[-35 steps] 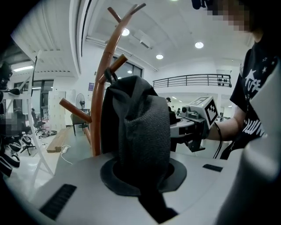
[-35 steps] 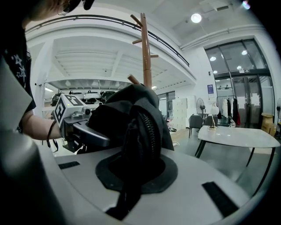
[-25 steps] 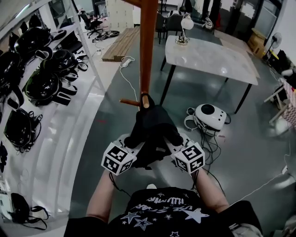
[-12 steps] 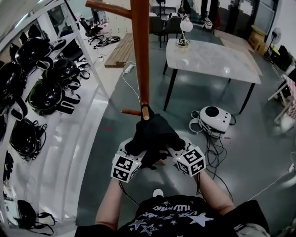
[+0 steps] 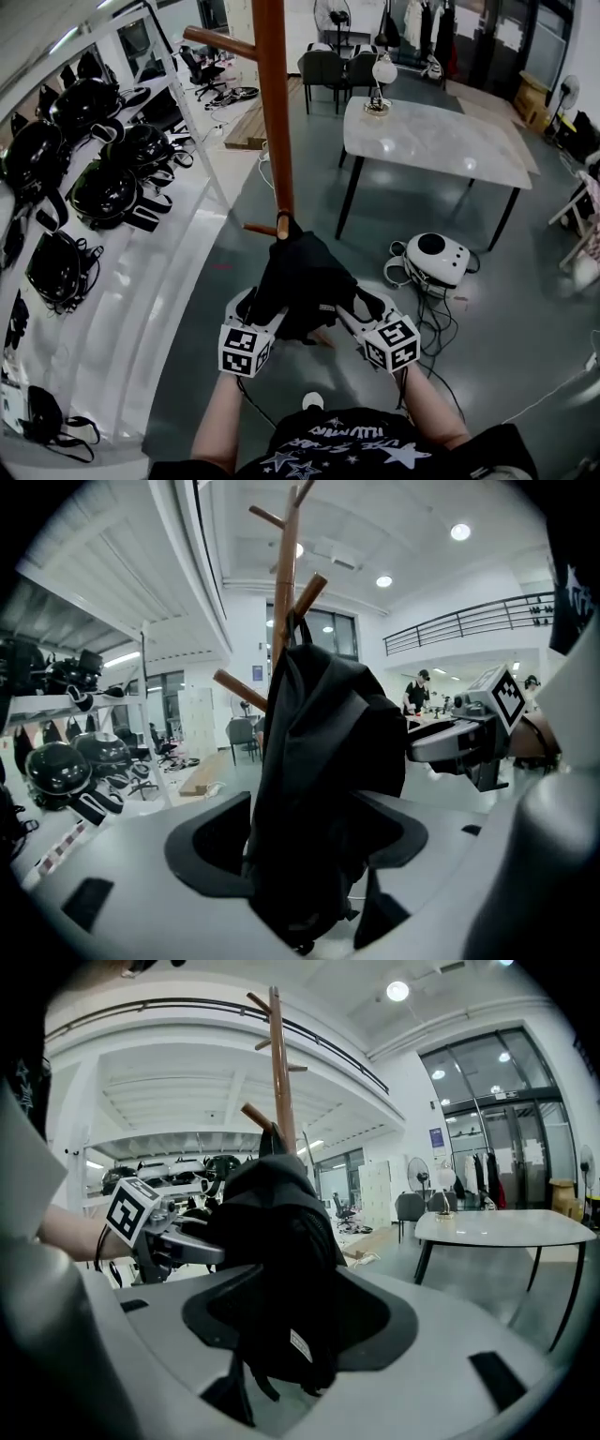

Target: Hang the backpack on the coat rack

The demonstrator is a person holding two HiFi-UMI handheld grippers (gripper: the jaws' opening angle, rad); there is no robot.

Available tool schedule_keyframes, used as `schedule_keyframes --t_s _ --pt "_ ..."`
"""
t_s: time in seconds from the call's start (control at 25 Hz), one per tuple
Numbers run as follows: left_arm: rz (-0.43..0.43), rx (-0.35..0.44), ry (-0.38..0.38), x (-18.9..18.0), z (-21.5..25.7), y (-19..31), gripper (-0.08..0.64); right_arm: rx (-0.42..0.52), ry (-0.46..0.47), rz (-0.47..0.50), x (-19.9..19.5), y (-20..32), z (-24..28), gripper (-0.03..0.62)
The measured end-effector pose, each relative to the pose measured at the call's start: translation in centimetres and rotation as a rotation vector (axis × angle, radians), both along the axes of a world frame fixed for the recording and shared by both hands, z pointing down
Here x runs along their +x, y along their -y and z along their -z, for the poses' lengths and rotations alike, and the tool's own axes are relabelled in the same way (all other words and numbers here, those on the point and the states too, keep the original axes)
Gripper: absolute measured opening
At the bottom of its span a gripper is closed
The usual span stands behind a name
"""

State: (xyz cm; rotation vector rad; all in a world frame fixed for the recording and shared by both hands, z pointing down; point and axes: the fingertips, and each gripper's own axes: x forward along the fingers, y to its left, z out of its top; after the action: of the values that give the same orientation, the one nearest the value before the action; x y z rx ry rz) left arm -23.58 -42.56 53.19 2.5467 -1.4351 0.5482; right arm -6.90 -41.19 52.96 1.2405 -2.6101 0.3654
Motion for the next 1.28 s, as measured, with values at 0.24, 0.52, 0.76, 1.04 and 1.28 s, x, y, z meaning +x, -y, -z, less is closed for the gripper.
schedule_keyframes --t_s 0.24,0.52,0.76,1.04,1.28 --pt "0.142 0.054 0.010 -0.8 1.7 -3.5 0.328 0.031 0.046 0.033 1.5 -2.8 1.5 0.233" --pt "0.195 0.091 -0.015 1.3 3.9 -8.9 0.328 0.058 0.103 0.108 3.6 -6.7 3.2 0.182" --pt "0.152 0.099 -0.018 5.9 4.5 -14.4 0.328 0.070 0.133 0.194 5.5 -11.1 4.0 0.025" --pt "0.143 0.069 -0.070 11.8 3.5 -22.2 0.325 0.079 0.123 0.299 8.5 -17.3 3.9 0.013" --pt "0.203 0.052 -0.174 14.3 4.1 -27.5 0.215 0.044 0.167 0.335 10.5 -21.6 3.2 0.014"
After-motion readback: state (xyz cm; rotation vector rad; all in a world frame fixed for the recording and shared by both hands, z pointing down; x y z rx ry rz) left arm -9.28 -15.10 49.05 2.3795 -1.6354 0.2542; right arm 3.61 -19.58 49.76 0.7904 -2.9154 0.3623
